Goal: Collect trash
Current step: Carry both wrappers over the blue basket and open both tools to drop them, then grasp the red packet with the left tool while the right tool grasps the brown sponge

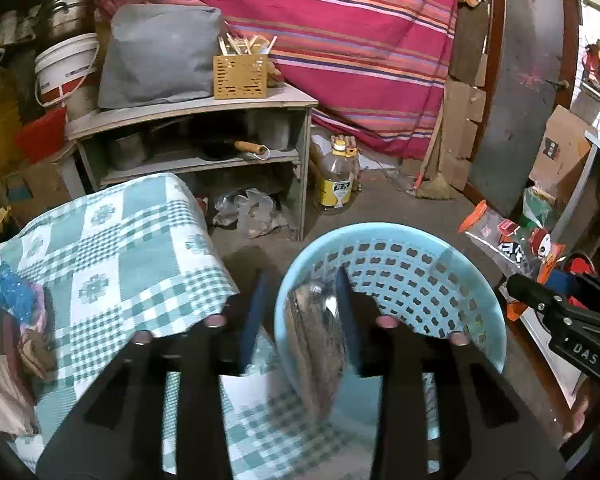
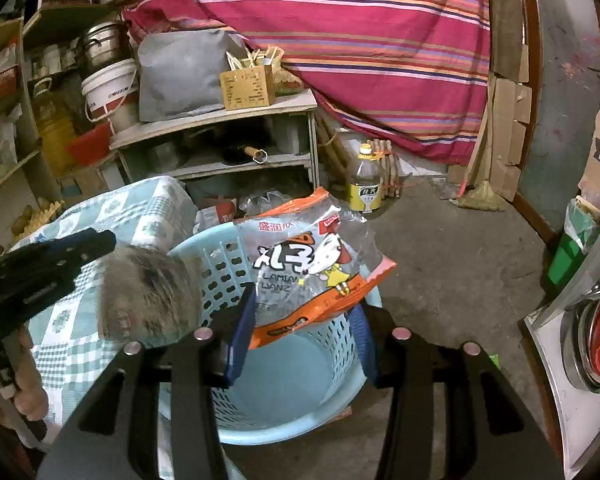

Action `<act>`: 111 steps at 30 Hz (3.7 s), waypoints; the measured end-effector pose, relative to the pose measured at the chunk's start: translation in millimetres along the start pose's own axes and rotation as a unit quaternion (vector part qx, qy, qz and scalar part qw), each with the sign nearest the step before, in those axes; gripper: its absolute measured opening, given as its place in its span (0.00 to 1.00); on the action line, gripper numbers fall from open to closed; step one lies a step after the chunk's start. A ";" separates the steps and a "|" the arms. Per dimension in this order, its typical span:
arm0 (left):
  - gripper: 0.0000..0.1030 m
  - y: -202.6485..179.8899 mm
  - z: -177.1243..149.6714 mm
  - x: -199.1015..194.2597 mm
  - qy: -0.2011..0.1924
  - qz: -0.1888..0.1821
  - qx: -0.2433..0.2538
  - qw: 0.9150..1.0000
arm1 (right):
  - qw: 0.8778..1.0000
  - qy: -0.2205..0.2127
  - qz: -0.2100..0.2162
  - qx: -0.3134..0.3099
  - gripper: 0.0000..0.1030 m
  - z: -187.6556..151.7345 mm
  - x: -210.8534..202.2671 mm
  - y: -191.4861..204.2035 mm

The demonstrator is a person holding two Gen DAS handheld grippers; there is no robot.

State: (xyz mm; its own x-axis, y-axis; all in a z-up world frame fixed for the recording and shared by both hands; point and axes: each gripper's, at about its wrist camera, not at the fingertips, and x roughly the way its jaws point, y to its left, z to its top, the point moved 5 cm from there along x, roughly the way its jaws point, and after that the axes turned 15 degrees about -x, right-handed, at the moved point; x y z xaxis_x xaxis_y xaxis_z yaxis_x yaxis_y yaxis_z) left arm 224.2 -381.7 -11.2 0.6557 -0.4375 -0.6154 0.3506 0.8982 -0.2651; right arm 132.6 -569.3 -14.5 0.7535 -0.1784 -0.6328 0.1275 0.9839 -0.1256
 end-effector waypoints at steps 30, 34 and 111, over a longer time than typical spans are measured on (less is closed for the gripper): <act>0.92 128.8 40.8 -94.0 -0.089 0.086 -0.061 0.990 | 0.999 0.038 -0.026 0.014 0.86 -4.2 47.0 18.4; 0.93 147.8 39.6 -103.5 -0.090 0.090 -0.067 0.990 | 0.999 0.035 -0.029 0.017 0.89 -1.9 40.1 24.3; 0.06 457.0 -11.6 -165.8 -0.041 0.200 -0.181 0.962 | 0.972 -0.005 0.101 -0.211 0.90 52.8 39.8 412.9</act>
State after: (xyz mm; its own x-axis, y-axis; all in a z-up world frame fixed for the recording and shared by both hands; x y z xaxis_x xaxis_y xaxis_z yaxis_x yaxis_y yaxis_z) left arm 267.9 101.8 -39.0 0.7454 -0.0429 -0.6652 -0.1860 0.9449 -0.2693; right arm 249.3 -169.4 -51.3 0.7422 0.0202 -0.6698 -0.2979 0.9053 -0.3028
